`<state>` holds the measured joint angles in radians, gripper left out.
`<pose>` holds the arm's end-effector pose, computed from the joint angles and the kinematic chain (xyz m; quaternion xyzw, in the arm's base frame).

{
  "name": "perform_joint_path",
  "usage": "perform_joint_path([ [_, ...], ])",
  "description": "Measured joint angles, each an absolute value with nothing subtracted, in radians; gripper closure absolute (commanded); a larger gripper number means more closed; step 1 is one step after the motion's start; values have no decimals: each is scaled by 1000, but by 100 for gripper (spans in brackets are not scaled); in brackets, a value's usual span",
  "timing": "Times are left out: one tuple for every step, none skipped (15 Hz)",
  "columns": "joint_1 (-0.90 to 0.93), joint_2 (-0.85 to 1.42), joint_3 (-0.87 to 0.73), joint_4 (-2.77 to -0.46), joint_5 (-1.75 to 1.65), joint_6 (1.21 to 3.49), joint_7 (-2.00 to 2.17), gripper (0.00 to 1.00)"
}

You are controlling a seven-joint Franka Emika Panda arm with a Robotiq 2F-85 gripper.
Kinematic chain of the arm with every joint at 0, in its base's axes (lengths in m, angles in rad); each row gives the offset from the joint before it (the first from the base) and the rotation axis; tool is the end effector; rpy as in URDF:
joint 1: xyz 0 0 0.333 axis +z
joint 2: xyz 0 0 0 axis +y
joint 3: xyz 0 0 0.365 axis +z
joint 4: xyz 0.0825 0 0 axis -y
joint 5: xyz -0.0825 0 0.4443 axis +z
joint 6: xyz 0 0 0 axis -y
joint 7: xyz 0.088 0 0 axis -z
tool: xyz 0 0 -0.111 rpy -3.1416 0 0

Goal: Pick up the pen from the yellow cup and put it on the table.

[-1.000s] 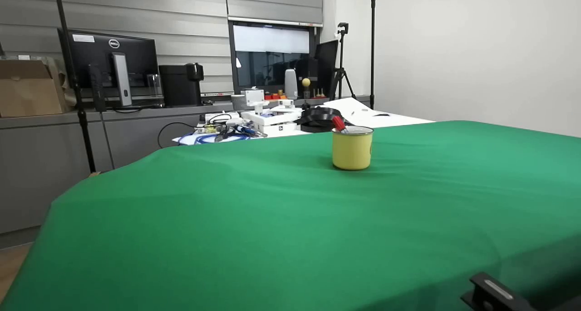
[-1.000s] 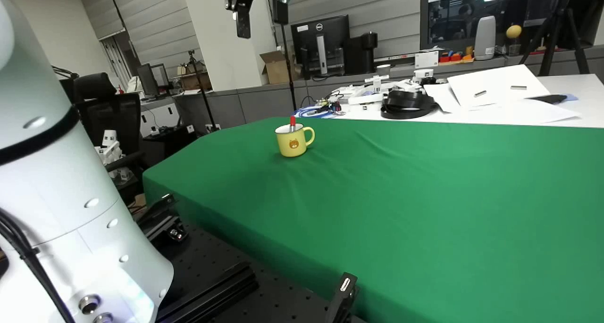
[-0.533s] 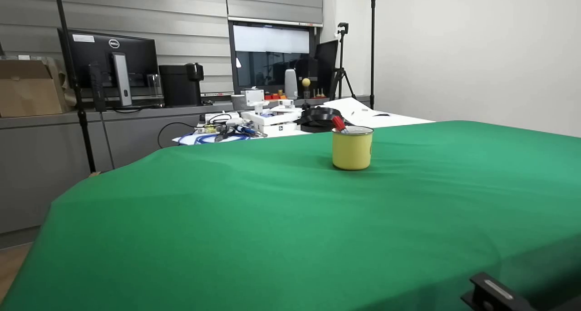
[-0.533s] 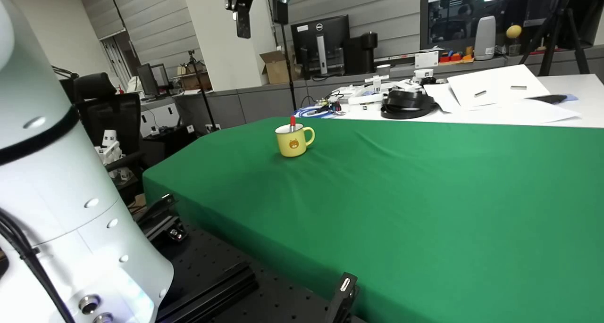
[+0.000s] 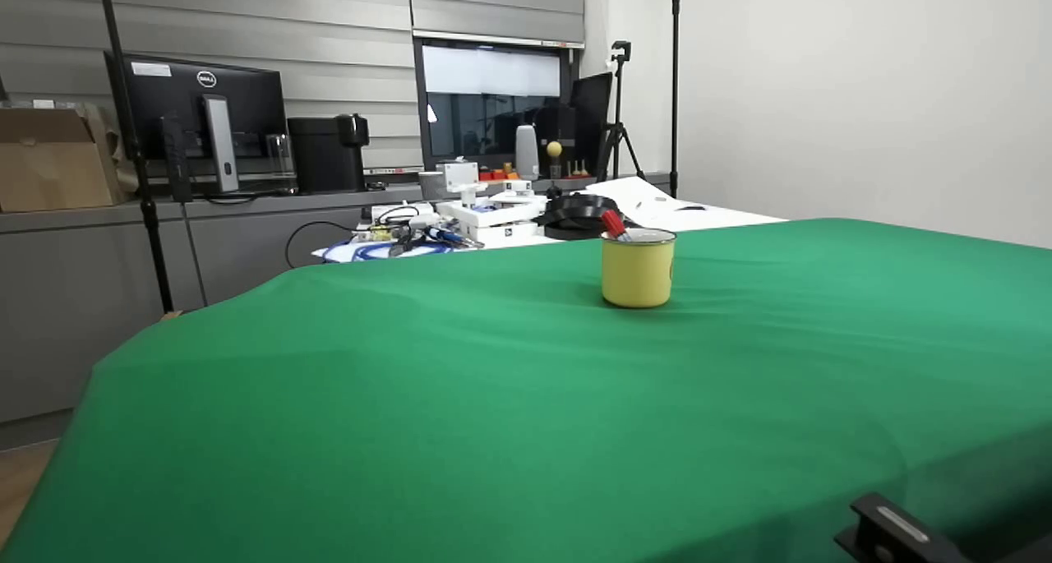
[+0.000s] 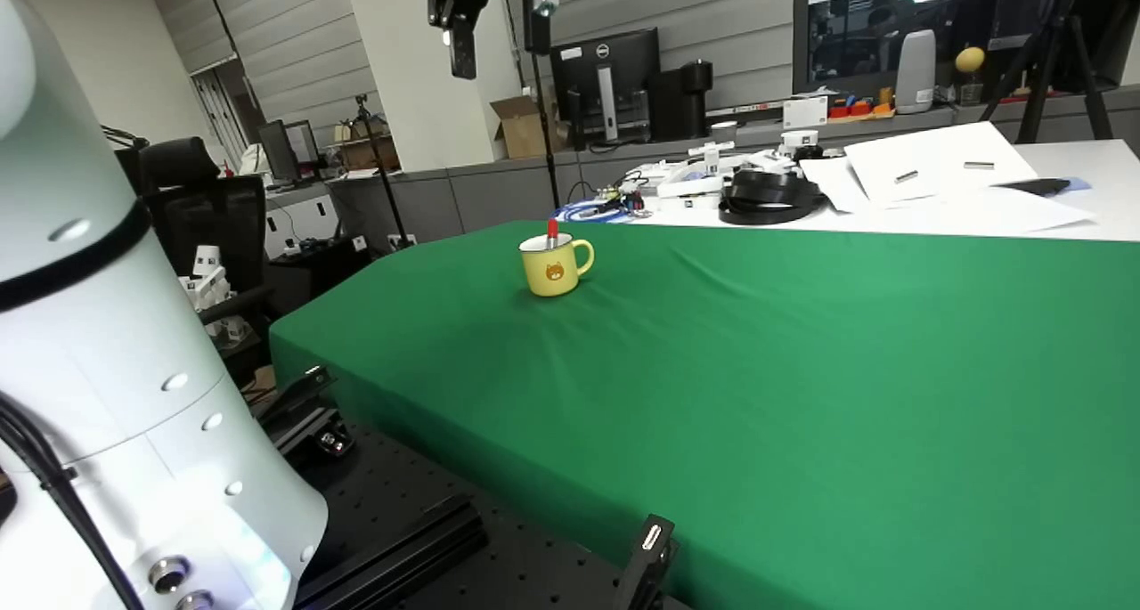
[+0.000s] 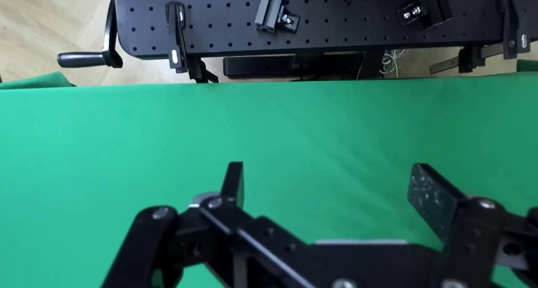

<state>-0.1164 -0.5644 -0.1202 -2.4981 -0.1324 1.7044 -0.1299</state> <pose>0.3666 -0.1039 0.4753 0.9925 -0.0237 -0.1190 0.0118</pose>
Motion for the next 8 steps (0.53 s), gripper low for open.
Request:
perform_joint_path([
  [-105, -546, -115, -2488, -139, 1705, -151, 0],
  [-93, -523, -108, -2475, -145, 1705, -171, 0],
  [-80, -496, -100, -2460, -155, 1705, -190, 0],
  [-67, -466, -92, -2443, -162, 1705, -206, 0],
  [-54, -434, -83, -2422, -172, 1705, -220, 0],
  [-42, -400, -72, -2400, -184, 1706, -230, 0],
  [-31, -365, -61, -2378, -197, 1711, -238, 0],
  [-20, -330, -49, -2354, -209, 1716, -242, 0],
])
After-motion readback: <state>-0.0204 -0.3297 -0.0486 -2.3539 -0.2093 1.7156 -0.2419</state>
